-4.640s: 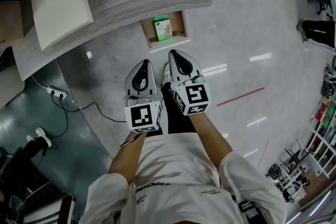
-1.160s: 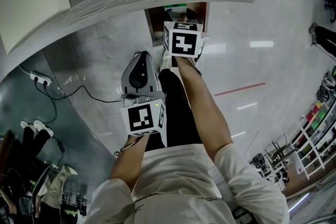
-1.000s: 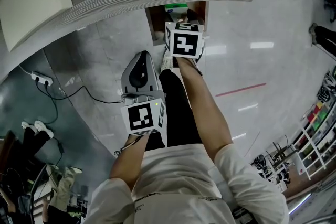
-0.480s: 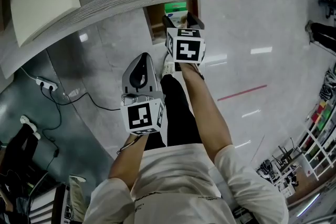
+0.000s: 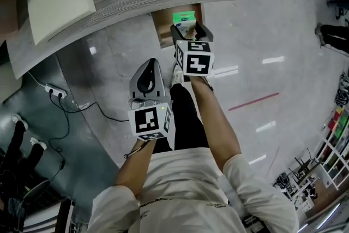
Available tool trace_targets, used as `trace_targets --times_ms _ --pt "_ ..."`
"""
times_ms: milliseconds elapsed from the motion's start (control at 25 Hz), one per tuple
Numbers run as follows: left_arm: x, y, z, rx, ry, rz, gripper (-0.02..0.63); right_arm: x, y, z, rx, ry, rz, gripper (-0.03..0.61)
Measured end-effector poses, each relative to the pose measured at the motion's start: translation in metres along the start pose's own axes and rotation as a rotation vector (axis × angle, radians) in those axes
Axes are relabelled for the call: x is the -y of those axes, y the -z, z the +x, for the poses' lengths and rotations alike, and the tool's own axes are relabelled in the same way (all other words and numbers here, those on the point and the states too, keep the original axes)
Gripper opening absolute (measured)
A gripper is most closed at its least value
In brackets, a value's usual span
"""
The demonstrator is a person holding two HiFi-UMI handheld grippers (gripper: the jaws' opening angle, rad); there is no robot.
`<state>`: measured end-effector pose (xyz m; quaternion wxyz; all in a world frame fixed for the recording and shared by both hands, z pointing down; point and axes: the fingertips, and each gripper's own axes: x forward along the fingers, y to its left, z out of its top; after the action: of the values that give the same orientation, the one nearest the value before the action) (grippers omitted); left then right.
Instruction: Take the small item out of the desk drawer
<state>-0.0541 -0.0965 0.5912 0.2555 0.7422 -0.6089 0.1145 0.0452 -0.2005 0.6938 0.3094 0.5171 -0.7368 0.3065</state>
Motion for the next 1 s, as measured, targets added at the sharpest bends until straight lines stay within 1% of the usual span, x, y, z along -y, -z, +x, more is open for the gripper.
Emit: trace_targets --times_ms 240,360,480,800,1000 --pt "0.005 -0.026 -0.017 0.022 0.011 0.037 0.015 -0.01 -0.02 -0.034 0.049 -0.018 -0.014 0.324" --pt "0.003 -0.037 -0.029 0.029 0.01 0.042 0.015 -0.014 -0.029 -0.058 0.077 -0.022 -0.007 0.324" --pt "0.005 -0.052 -0.037 0.045 0.019 0.055 0.015 -0.019 -0.04 -0.078 0.114 -0.026 -0.021 0.324" --pt "0.019 -0.091 -0.067 0.076 0.048 0.09 0.015 -0.033 -0.061 -0.136 0.167 -0.043 -0.018 0.324" --pt "0.024 -0.114 -0.084 0.099 0.053 0.101 0.015 -0.042 -0.083 -0.173 0.22 -0.056 -0.032 0.324"
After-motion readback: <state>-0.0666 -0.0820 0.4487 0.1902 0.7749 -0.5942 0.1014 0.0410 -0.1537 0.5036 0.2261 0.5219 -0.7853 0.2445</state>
